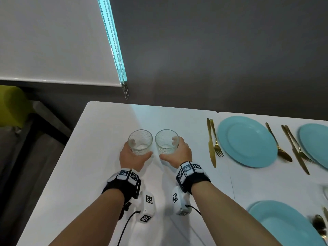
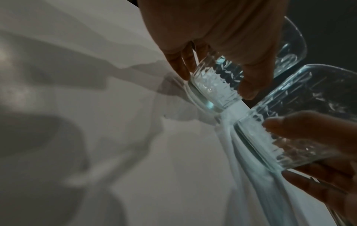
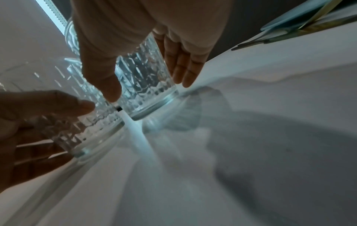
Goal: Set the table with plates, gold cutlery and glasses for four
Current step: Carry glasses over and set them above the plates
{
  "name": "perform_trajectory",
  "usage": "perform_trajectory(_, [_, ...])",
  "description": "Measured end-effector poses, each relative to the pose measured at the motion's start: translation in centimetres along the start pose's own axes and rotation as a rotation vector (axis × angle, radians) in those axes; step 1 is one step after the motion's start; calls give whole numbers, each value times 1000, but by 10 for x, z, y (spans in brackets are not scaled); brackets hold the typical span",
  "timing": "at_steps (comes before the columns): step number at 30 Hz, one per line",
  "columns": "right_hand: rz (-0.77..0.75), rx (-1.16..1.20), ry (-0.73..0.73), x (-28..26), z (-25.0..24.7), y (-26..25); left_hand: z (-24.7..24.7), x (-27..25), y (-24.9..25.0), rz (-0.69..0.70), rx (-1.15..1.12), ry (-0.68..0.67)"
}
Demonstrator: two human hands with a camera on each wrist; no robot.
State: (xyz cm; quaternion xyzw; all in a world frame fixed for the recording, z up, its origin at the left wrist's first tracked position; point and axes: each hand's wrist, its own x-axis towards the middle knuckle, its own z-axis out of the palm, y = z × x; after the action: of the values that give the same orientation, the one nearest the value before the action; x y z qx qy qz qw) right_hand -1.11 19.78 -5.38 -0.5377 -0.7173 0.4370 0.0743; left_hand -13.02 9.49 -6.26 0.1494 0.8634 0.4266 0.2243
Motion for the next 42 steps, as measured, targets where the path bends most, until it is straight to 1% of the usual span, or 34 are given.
perform_trajectory(5, [2, 26, 23, -21, -39, 3, 6, -15, 6, 37, -30, 14])
perform_trajectory(8, [24, 73, 74, -36, -78, 11, 19, -32, 20, 76, -10, -17])
perform_trajectory(11, [60, 117, 148, -53, -121, 28, 37, -57, 39, 111, -38, -65])
perform_trajectory(16, [128, 141, 205, -80, -193, 86, 72, -111, 72, 137, -112, -148])
perform_trajectory(20, [217, 138, 270, -95, -244, 143, 99, -157, 90, 159, -118, -172])
perform_trajectory(23, [269, 112, 316, -97, -272, 182, 119, -186, 97, 158, -106, -192])
perform_trajectory(27, [319, 70, 336, -95, -290, 221, 141, -217, 101, 146, -81, -220])
perform_trajectory(31, [321, 65, 339, -90, -293, 245, 157, -233, 101, 135, -31, -246])
perform_trajectory(42, [339, 125, 364, -79, -283, 267, 180, -241, 97, 122, 36, -274])
